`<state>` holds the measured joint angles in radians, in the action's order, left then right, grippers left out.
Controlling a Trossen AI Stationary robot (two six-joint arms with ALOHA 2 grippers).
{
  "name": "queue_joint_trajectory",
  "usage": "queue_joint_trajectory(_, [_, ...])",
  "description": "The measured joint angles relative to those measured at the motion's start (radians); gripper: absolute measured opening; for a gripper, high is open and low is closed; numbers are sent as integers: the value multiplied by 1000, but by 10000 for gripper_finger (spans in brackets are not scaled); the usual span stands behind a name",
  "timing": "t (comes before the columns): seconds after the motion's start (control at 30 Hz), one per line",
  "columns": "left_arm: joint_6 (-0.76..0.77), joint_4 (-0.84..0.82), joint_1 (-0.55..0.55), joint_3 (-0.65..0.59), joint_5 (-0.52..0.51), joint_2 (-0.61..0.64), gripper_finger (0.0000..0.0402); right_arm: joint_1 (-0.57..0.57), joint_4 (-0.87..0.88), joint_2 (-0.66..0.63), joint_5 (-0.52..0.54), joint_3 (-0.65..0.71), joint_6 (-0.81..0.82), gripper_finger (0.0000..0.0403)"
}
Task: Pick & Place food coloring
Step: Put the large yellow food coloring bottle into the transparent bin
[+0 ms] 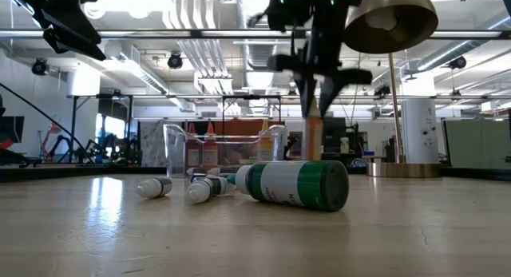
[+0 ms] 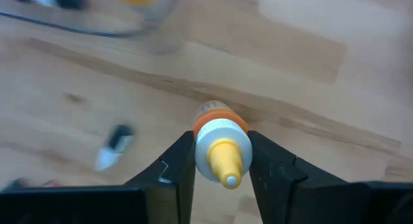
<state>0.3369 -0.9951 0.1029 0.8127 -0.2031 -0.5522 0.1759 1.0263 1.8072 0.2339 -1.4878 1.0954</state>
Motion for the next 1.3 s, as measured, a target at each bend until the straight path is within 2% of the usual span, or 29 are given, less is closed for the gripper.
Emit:
queue_joint_trajectory(0.1, [-4, 0, 0, 0, 0, 0, 218, -26, 69, 1, 53, -119, 0, 106])
queue_joint_trajectory(0.33, [-13, 0, 0, 0, 0, 0, 218, -81, 119, 12, 318, -430, -37, 106])
queue_joint_trajectory(0.47, [-13, 0, 0, 0, 0, 0, 218, -45, 115, 62, 369, -567, -123, 106])
queue_joint_trajectory(0.57, [-13, 0, 0, 0, -1, 0, 218, 14, 117, 140, 346, -644, -198, 106])
queue_joint_trajectory(0.87, [13, 0, 0, 0, -1, 0, 218, 183, 147, 424, 83, -869, -347, 106])
queue_joint_trajectory(1.07, [54, 0, 0, 0, -1, 0, 218, 254, 166, 501, -62, -852, -350, 107])
queue_joint_trajectory(1.3, [54, 1, 0, -7, -1, 0, 218, 266, 176, 549, -97, -853, -333, 108])
